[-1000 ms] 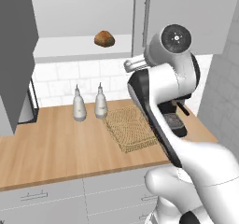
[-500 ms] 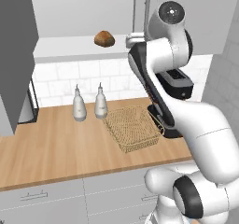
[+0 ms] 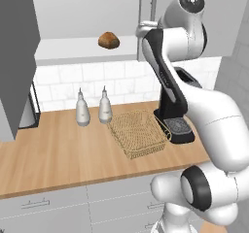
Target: Open the cabinet, pick up the bread from the cabinet and place it in the basket. Then move the basket to the dining counter.
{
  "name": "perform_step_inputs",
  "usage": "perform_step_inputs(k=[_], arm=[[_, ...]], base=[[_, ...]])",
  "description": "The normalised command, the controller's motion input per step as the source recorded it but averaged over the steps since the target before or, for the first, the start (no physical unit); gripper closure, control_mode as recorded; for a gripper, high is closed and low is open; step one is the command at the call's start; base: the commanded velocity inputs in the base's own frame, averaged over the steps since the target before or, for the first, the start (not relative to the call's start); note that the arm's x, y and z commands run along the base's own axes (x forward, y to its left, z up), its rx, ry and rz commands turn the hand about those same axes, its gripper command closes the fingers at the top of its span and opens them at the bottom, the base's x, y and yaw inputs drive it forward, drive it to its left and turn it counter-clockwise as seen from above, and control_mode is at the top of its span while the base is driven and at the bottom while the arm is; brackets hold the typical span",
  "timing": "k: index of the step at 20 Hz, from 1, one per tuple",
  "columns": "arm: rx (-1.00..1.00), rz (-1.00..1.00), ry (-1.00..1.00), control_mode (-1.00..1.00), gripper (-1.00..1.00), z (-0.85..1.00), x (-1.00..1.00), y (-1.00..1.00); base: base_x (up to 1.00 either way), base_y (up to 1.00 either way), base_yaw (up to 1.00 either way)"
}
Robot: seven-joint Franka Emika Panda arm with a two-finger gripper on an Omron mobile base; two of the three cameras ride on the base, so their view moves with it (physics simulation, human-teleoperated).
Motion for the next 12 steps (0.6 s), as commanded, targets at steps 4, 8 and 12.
perform_step_inputs(k=[4,8,12], arm=[[-0.09,0.04,-0.02,-1.0,-1.0,0.03,0.51,0.0],[-0.14,0.06,-0.01,-1.0,-1.0,0.04,0.64,0.0],[-0.1,0.05,-0.02,-1.0,-1.0,0.07,0.65,0.0]], base=[[0.0,0.0,0.0],[0.0,0.0,0.0],[0.0,0.0,0.0]])
